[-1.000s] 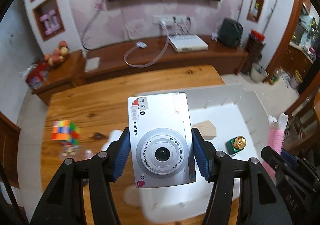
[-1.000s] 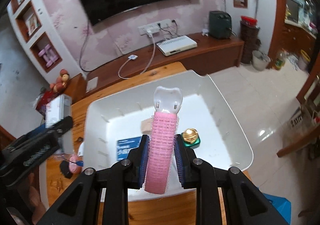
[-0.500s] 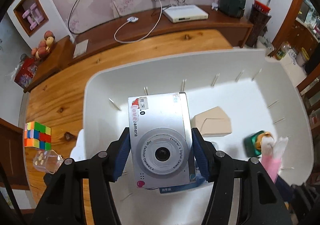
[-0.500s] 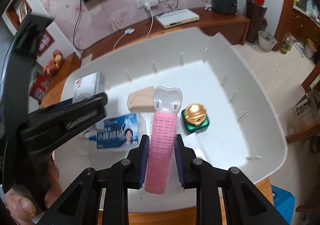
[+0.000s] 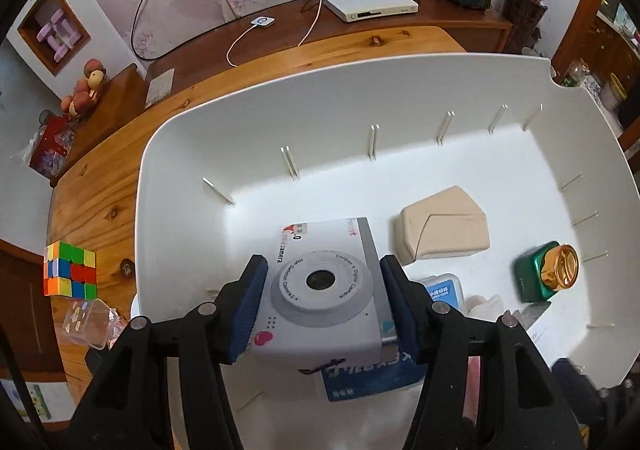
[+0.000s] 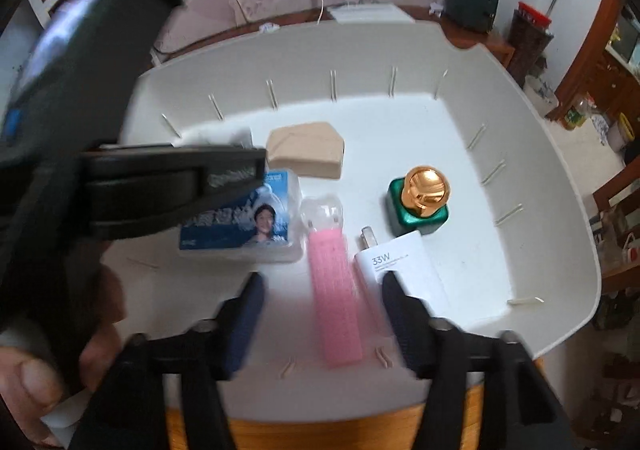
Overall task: Organize rigid objects
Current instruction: 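Carry both items over the white bin and open both tools to drop them in, then withdraw both tools from the bin back over the table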
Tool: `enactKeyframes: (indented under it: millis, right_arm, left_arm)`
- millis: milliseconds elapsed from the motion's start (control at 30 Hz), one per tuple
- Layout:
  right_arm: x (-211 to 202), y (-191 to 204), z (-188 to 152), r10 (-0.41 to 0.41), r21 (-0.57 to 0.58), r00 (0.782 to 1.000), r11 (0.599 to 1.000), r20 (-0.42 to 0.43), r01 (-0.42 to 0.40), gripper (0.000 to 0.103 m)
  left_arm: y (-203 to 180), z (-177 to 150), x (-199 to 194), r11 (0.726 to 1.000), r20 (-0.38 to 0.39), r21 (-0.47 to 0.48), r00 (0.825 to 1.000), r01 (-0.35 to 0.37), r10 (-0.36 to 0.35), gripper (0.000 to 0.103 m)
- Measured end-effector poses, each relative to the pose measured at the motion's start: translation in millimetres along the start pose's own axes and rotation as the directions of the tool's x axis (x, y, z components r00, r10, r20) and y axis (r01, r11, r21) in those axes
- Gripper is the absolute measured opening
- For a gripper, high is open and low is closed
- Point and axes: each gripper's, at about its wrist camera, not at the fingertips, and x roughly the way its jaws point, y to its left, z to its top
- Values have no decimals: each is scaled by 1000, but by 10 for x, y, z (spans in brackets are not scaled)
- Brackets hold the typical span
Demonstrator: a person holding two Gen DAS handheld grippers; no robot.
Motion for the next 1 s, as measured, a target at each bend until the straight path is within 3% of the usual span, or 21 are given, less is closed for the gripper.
enactKeyframes:
  millis: [67,133,200,300,600,767,900,1000]
  right_arm:
    - [-82,14,-20,-9,-5,1000,1000,22,9,68]
    - [-144,14,-42,-17,-7,999,1000,39,18,68]
    - [-221,12,-69,-19,-4,998,1000,62,19,68]
    - [-304,6,-90,-20,-7,996,1000,92,21,68]
    - [-637,-3,-210,-3,-18,985,1000,175,6,68]
    - [-868,18,-329,13,-29,975,1000,221,-7,68]
    - [-1035,83,-434,16,-51,966,999,257,-3,68]
    - [-1111,173,-512,14,-78,962,997,274,8,68]
  left_arm:
    - [-23,-4,-8,1000,3,10,1000,5,-5,67]
    - [-35,-7,-47,1000,19,20,1000,9,-9,83]
    - [-42,-20,-160,999,65,27,997,31,-33,89]
    - [-42,-53,-284,997,75,23,994,76,-77,91]
    - [98,-223,-911,992,160,-26,980,122,-116,91]
    - [214,-455,-1359,994,234,-40,968,98,-86,91]
    - [334,-701,-1647,994,284,-43,955,98,-82,98]
    - [422,-868,-1809,998,318,-38,947,58,-43,98]
